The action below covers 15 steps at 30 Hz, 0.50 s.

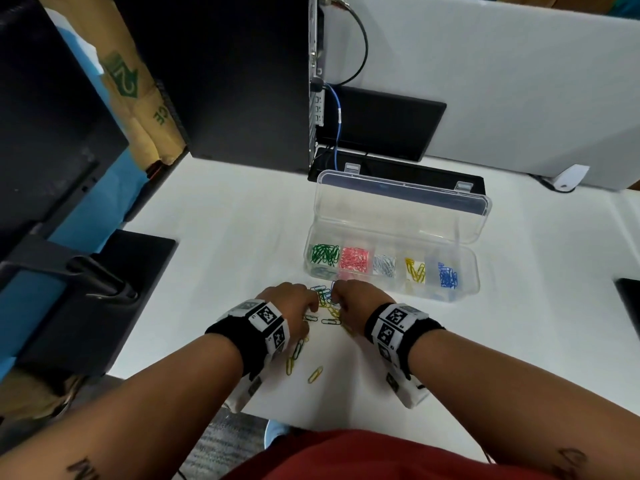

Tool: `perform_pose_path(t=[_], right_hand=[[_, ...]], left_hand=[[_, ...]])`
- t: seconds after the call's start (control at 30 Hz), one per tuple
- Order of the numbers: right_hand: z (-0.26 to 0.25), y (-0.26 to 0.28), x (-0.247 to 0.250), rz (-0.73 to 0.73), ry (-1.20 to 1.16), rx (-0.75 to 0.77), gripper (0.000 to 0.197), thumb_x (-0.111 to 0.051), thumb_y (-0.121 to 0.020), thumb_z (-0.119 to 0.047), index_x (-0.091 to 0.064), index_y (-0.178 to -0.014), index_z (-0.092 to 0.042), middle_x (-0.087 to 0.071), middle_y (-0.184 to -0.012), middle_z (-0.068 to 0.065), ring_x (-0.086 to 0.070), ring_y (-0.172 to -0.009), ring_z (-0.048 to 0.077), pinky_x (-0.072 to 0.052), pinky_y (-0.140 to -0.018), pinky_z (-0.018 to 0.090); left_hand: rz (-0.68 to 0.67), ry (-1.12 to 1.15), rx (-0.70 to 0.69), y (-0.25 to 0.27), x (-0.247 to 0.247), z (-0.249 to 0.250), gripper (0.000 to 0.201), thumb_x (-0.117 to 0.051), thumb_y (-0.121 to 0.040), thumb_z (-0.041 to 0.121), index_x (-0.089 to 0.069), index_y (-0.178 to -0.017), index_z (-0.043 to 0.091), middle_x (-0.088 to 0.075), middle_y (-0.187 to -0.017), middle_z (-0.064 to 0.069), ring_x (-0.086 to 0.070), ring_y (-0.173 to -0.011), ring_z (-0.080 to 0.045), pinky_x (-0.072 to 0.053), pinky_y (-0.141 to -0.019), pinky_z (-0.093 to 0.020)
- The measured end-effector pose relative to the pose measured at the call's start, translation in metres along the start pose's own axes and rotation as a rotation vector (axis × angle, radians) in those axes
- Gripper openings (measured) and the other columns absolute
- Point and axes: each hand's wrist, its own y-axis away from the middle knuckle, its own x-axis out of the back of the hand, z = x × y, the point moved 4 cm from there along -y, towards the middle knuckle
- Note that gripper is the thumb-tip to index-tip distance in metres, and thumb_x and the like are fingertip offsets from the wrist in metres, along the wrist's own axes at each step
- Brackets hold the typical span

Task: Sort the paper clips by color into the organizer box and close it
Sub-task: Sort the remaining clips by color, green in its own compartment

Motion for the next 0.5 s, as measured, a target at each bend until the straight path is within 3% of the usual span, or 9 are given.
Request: perform_pose_path(t=[0.13,0.27,0.5], right_hand=[[0.003,0.002,0.003,0.015,-0.075,-0.042,0.029,-0.05,-0.08,-0.002,-0.057,-0.104,-0.017,-0.06,-0.107,0.006,-0.052,-0.093,0.023,-0.043,-0.079,0.026],[0.004,0.003,0.004,0.016,-0.057,-0.033,0.016,-0.054,-0.084,-0.013,-0.056,-0.1,-0.016,-0.058,-0.104,0.005,-0.048,-0.089,0.019,-0.041,-0.08,0.027],[0.0,-0.001,0.001,-0.058,-0.021,-0.11,0.028,-0.055,-0.083,-0.01,-0.057,-0.11,-0.017,-0.06,-0.119,0.004,-0.055,-0.111,0.022,-0.045,-0.089,0.028]], left_hand=[[0.05,0.0,0.012,-0.001,0.001,0.001,0.028,-0.053,-0.085,0.039,-0.057,-0.111,0.03,-0.06,-0.113,0.004,-0.056,-0.108,-0.02,-0.041,-0.087,-0.029],[0.039,-0.038,0.018,-0.006,0.002,0.006,0.019,-0.052,-0.088,0.038,-0.058,-0.1,0.025,-0.063,-0.106,0.001,-0.058,-0.099,-0.021,-0.038,-0.077,-0.028],[-0.086,0.075,0.073,-0.013,-0.001,0.008,0.01,-0.059,-0.082,0.027,-0.061,-0.09,0.021,-0.064,-0.103,-0.001,-0.061,-0.097,-0.023,-0.046,-0.081,-0.029]])
